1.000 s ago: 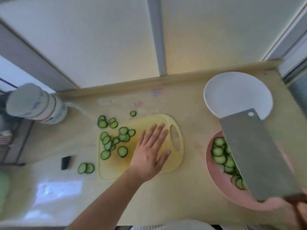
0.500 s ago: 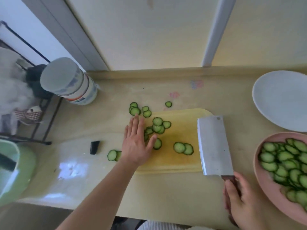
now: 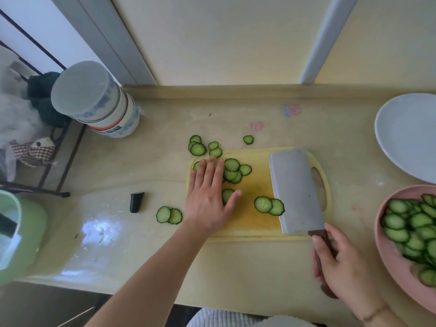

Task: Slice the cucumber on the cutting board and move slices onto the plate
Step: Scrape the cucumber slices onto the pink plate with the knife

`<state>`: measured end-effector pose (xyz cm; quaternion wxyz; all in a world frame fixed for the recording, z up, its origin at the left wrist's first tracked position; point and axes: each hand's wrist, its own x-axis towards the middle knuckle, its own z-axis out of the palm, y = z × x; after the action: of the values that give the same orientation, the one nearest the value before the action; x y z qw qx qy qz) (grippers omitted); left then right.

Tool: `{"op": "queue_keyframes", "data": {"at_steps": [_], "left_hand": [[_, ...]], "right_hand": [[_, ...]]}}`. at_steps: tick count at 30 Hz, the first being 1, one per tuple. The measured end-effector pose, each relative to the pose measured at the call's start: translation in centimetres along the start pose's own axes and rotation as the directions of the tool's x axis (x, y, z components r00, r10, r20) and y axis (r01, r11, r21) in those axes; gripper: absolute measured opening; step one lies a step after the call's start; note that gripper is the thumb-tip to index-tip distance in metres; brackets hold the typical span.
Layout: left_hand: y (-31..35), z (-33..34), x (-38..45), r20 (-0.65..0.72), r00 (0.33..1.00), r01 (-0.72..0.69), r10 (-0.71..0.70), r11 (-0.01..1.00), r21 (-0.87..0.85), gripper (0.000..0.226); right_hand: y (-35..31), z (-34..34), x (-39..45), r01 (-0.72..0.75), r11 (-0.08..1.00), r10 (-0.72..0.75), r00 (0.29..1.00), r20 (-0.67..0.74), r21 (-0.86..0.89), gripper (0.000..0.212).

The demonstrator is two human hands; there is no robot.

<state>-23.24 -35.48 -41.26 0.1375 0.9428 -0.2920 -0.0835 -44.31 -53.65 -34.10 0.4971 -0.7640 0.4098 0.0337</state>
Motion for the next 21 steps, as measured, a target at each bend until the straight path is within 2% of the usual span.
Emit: {"op": "queue_keyframes", "data": {"at_steps": [9,13,18,21], "left_hand": [[-0.1,0.3,0.2,-0.009,1.000,0.007,-0.007,0.999,-0.040,0.088],[0.0,0.2,0.2,-0.013,1.000,0.006,-0.007,0.999,-0.034,0.087],[0.1,0.1,0.0,-0.010,1.000,-0.006,0.006,0.999,-0.048,0.093],[0.2,0.1,-0.1,-0.005,1.000,-0.020,0.019,0.997,-0.068,0.094]], "right_hand": [[-2.4,4.2,1.4,0.107,0.989,-0.098,0.991,0.088,-0.106,0.015],[-2.8,5.7,1.5,0.149,0.981,-0.132,0.982,0.136,-0.126,0.018],[-3.3,7.6,1.3,0.189,0.970,-0.146,0.956,0.256,-0.152,0.006],[-3.7,8.7,1.0,0.184,0.974,-0.138,0.943,0.304,-0.130,0.012]]}}
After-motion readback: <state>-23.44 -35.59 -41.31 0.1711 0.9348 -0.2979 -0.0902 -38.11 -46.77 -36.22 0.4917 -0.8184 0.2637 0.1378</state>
